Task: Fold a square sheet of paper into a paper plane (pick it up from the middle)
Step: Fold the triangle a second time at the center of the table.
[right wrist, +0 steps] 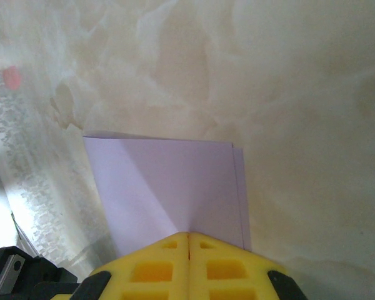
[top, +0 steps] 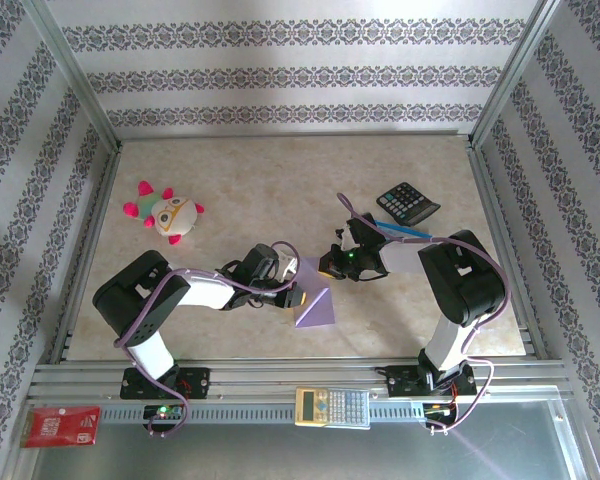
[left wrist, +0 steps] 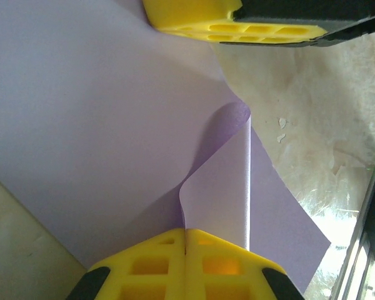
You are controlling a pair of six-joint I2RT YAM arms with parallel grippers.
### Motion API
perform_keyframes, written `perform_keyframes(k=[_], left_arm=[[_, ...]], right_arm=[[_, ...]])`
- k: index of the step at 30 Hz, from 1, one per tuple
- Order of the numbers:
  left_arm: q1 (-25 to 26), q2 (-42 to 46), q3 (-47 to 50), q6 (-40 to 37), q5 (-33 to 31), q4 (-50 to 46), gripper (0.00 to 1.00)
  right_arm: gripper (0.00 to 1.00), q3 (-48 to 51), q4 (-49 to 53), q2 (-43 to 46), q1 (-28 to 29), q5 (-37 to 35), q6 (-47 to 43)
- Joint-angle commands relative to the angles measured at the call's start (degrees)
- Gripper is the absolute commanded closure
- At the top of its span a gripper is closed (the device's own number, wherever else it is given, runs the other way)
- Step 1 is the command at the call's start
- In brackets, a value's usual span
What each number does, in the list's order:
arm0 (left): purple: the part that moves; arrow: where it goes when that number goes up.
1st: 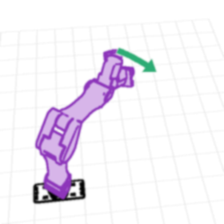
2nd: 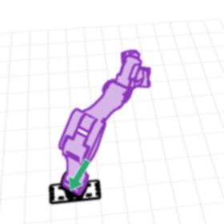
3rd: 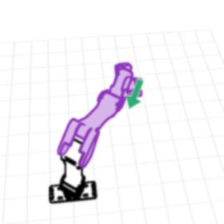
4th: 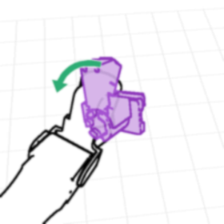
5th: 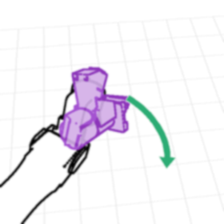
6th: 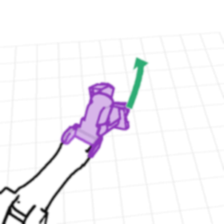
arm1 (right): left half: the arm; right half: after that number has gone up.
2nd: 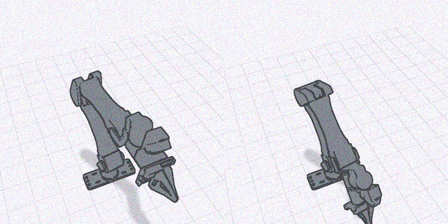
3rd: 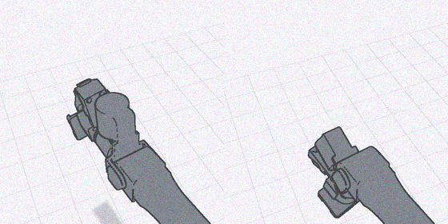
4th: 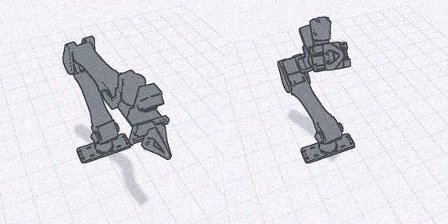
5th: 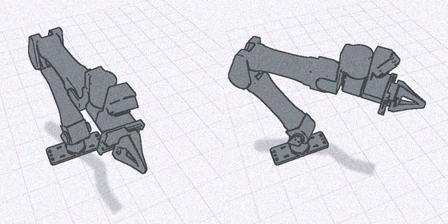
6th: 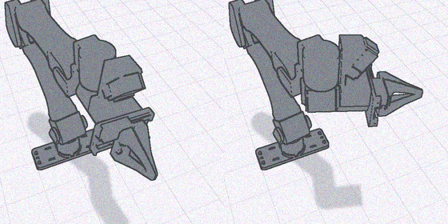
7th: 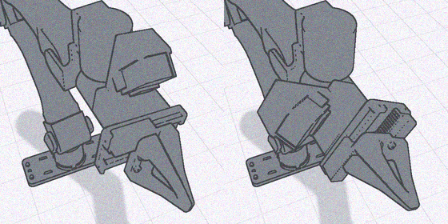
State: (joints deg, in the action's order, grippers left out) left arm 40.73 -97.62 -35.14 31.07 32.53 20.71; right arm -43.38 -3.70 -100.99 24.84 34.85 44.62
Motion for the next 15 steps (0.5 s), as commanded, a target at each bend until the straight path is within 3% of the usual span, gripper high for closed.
perform_keyframes(k=[1,15], left_arm=[[-0.8,-0.5,-1.0,-1.5,-0.7,-1.9,0.95],[-0.9,-1.1,-1.1,-2.3,-1.8,-3.5,0.97]], right_arm=[[0.95,2.0,3.3,-2.7,0.0,-2.9,-0.2],[0.95,1.8,3.3,-2.8,-0.1,-2.9,0.0]])
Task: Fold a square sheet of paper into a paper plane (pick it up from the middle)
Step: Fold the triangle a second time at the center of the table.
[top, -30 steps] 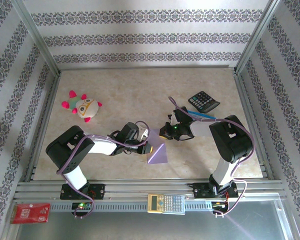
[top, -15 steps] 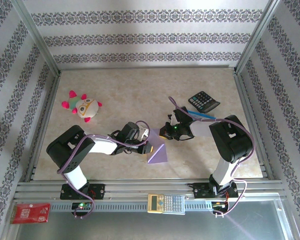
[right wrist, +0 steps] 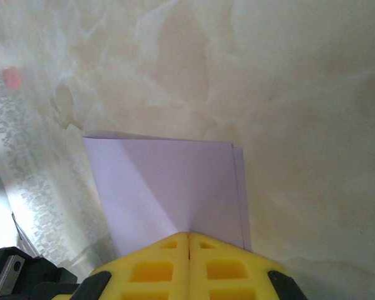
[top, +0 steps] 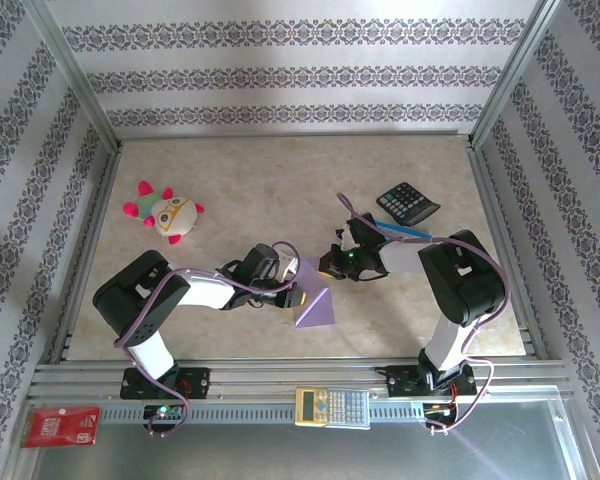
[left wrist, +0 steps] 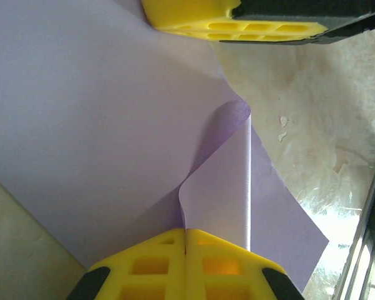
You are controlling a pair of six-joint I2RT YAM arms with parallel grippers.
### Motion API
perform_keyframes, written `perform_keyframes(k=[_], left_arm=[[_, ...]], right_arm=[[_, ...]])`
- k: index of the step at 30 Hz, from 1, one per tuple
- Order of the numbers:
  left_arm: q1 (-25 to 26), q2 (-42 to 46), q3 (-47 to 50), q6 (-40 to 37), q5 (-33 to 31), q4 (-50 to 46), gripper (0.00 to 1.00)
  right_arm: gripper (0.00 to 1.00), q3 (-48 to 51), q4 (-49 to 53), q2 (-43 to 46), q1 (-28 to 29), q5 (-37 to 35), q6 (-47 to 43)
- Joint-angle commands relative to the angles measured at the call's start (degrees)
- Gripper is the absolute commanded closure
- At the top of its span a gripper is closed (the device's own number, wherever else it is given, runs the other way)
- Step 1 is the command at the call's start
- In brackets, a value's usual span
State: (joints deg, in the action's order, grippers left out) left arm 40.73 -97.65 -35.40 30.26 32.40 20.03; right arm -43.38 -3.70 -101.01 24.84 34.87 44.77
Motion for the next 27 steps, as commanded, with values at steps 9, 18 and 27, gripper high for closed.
perform_keyframes(k=[9,18,27], left_arm=[[-0.9,-1.4,-1.3,-2.2,-2.9,-5.4,1.00],[-0.9,-0.2,-1.0,-1.7,-3.6,-5.1,1.00],[-0.8,-0.8,-1.8,-1.0,-3.8,-5.3,1.00]], right_arm=[[0.95,1.6,3.4,-2.7,0.0,-2.9,-0.2],[0.95,1.7,3.5,-2.6,-0.1,-2.9,-0.3],[0.95,1.7,3.5,-2.7,-0.1,-2.8,-0.3]])
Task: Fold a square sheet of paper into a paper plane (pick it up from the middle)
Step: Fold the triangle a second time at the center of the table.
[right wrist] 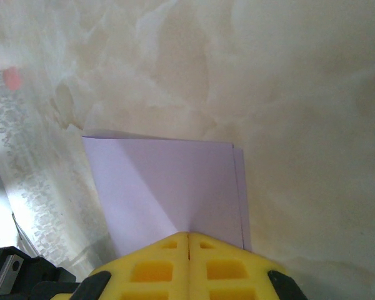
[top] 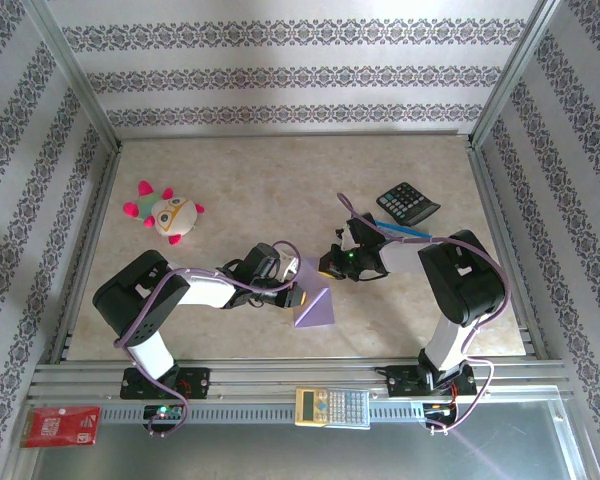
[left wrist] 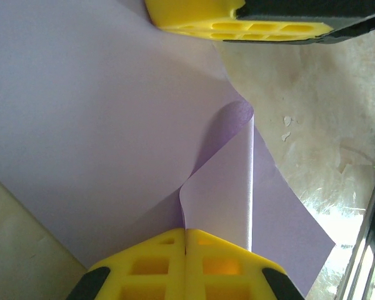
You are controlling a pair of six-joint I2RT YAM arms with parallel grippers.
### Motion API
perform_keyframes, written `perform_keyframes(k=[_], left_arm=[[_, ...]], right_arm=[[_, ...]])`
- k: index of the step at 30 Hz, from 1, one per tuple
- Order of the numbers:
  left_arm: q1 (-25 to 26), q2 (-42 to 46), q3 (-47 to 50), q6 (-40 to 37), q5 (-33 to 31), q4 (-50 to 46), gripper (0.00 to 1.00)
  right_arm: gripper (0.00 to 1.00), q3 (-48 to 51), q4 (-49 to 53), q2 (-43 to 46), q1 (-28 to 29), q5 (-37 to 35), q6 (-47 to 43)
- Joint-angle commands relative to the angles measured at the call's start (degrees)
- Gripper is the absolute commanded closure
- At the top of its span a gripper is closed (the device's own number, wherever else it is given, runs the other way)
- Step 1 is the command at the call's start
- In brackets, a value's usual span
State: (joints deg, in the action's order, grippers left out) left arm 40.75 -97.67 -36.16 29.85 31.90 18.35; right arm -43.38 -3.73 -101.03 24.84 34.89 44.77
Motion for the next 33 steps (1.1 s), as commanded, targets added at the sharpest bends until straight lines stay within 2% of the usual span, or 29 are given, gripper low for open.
perform_keyframes(k=[1,19,33], left_arm=[[-0.8,-1.0,-1.1,-0.6,-3.2,-3.7,1.00],[-0.8,-0.9,-0.9,0.4,-2.9,-3.5,1.00],[0.1,-1.2,0.6,1.5,-5.5,-4.0,1.00]], right_arm=[[0.95,1.7,3.6,-2.7,-0.1,-2.9,-0.3],[0.95,1.6,3.5,-2.9,-0.1,-2.8,-0.3],[0.93,1.5,3.6,-2.6,-0.1,-2.7,-0.2]])
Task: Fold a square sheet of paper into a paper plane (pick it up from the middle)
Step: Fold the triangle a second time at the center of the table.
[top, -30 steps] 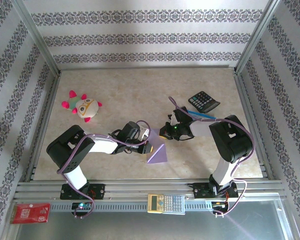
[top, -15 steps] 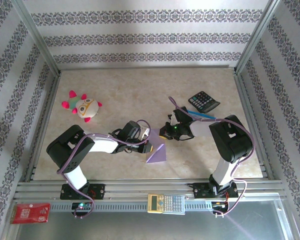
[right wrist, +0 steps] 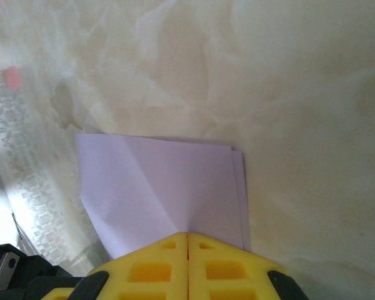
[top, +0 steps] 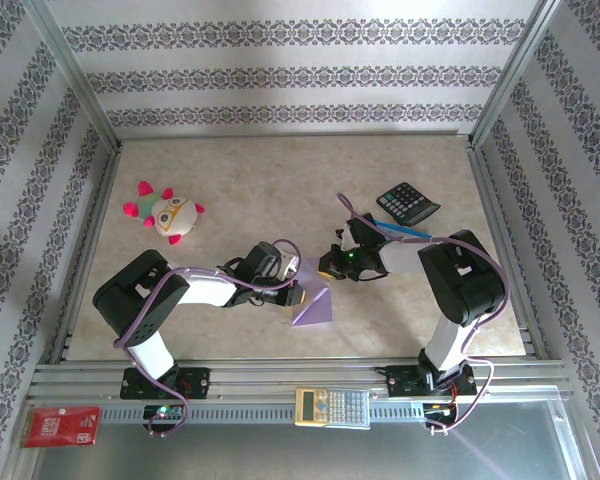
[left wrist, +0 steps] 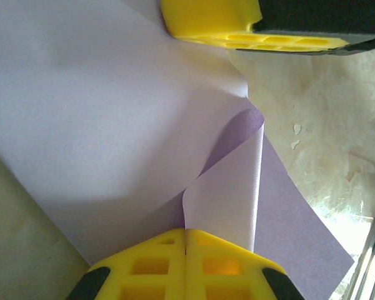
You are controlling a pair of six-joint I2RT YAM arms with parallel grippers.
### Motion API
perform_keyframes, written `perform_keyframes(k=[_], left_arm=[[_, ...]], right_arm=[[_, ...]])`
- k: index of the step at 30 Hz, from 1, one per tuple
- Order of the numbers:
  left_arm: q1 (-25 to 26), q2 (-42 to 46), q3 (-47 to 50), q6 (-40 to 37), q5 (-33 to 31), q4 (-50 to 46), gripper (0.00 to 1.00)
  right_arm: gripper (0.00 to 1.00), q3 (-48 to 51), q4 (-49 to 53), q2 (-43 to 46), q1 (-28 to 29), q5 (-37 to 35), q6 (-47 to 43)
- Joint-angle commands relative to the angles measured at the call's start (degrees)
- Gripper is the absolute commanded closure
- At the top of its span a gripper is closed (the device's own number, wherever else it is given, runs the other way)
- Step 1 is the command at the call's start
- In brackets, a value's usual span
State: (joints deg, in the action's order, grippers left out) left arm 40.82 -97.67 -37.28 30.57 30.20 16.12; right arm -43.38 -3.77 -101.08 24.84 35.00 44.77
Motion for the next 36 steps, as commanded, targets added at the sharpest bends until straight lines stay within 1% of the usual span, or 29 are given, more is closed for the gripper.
perform_keyframes(k=[1,15,26,36], left_arm=[[0.1,-1.0,1.9,0.9,-4.1,-1.8,1.00],[0.4,-1.0,2.1,0.9,-5.7,-3.1,1.00],[1.8,-1.4,1.9,0.2,-8.4,-7.7,1.00],[1.9,-0.9,2.6,0.1,-9.8,-10.0,1.00]], right_arm=[[0.93,1.5,3.7,-2.6,0.0,-2.8,-0.1],[0.93,1.5,3.7,-2.8,-0.1,-2.8,-0.1],[0.86,0.6,3.6,-2.1,-0.1,-1.9,0.4],[0.80,-1.5,5.6,1.6,-1.7,-0.4,-0.5]])
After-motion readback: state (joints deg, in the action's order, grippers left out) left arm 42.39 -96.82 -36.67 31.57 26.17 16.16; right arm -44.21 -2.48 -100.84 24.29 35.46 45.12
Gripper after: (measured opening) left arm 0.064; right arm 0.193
